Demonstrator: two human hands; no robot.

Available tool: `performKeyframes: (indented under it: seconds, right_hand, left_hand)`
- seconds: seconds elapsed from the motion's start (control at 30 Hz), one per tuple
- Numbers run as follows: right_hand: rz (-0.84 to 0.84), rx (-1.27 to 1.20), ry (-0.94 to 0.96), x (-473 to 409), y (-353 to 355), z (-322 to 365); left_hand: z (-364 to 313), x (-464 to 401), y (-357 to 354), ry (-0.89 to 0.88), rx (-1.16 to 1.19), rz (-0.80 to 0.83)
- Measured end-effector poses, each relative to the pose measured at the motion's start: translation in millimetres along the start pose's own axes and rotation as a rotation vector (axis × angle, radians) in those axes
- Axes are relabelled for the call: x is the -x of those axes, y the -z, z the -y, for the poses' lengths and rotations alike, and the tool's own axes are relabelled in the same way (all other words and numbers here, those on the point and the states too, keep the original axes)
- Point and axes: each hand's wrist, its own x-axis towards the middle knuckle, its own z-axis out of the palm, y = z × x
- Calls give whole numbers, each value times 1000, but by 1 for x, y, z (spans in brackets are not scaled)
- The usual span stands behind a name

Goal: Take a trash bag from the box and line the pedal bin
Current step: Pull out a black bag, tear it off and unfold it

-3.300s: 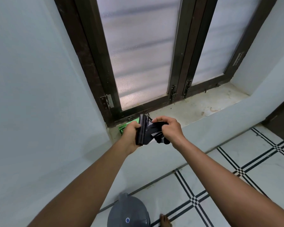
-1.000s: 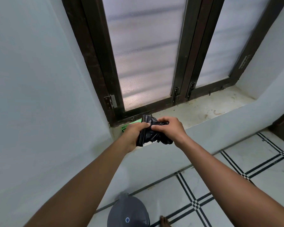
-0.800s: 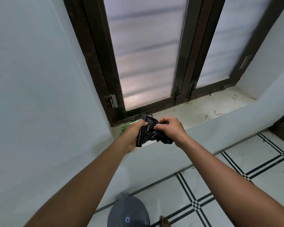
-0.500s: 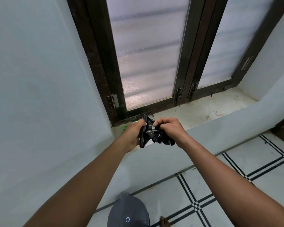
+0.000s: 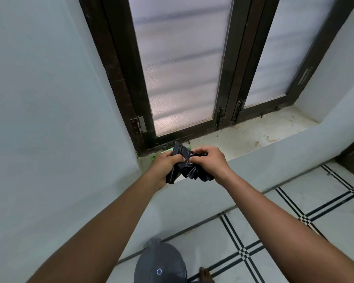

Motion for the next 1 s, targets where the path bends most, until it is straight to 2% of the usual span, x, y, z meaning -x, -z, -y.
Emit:
performKeyframes:
  seconds: [0.13,0.27,0.37,0.5,0.63,0.77,0.87,1.0]
  right_hand:
    - [-85,40,3,2,-4,0]
    - [-173,-2,-55,1,-6,-3]
    - [-152,-10,-53,-1,-7,-4]
    - [-14,-160,-54,1,-10,-9]
    - [-81,-161,-43,4,-14,-2]
    - [-106,-224,-204,4,-17,5]
    - [11,-304,-273,9,-17,6]
    - [305,-406,-229,21,-12,15]
  left_hand:
    - [4,1,-3,-11,20,-22]
    - [9,5,-7,-49,40,37]
    - [10,9,-4,-71,64,55]
    - [7,11,4,-60,81,29]
    - [7,15,5,-91,64,44]
    - [7,16,10,-86,149,63]
    - [2,16,14,-129,120,82]
    - [-1,15,16,-160,41,52]
